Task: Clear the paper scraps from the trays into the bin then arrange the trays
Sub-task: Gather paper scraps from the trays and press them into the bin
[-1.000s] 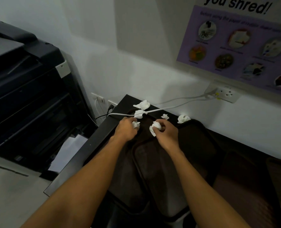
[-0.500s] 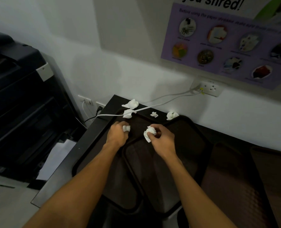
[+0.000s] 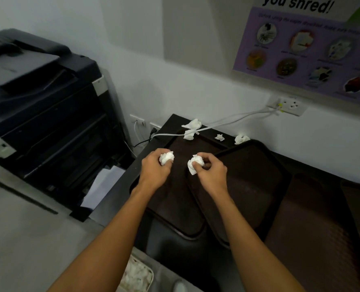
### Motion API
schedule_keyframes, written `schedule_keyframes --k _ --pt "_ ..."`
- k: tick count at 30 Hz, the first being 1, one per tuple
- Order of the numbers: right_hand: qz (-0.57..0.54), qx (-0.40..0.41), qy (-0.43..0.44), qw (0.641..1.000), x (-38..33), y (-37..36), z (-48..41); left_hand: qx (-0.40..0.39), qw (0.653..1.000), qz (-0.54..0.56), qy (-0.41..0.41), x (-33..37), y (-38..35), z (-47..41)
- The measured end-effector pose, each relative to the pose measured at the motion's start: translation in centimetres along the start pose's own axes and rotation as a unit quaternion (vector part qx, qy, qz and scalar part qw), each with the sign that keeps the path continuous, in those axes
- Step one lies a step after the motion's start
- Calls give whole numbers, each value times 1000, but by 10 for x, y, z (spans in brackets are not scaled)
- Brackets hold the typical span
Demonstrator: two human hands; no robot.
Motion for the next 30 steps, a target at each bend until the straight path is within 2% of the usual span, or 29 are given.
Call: schedule_keyframes --k 7,17,23,30 --pt "-38 -29 16 999 -36 -55 79 20 999 25 -9 -11 78 70" --pt "-37 -88 46 994 -64 -140 217 56 997 37 45 -78 184 187" --pt "-27 -125 37 991 -62 -171 276 74 994 24 83 -115 218 238" --pt "24 -196 18 980 -25 -206 306 79 983 27 161 -175 216 277"
Point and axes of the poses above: each hand's wrist, its own z-axis away from the middle knuckle, its own y-axis out of the back of the hand, x = y × z, the point moved 7 cm from there along -z, towards the middle knuckle, and after that the axes turned 5 degrees about z, right-handed, at the moved point
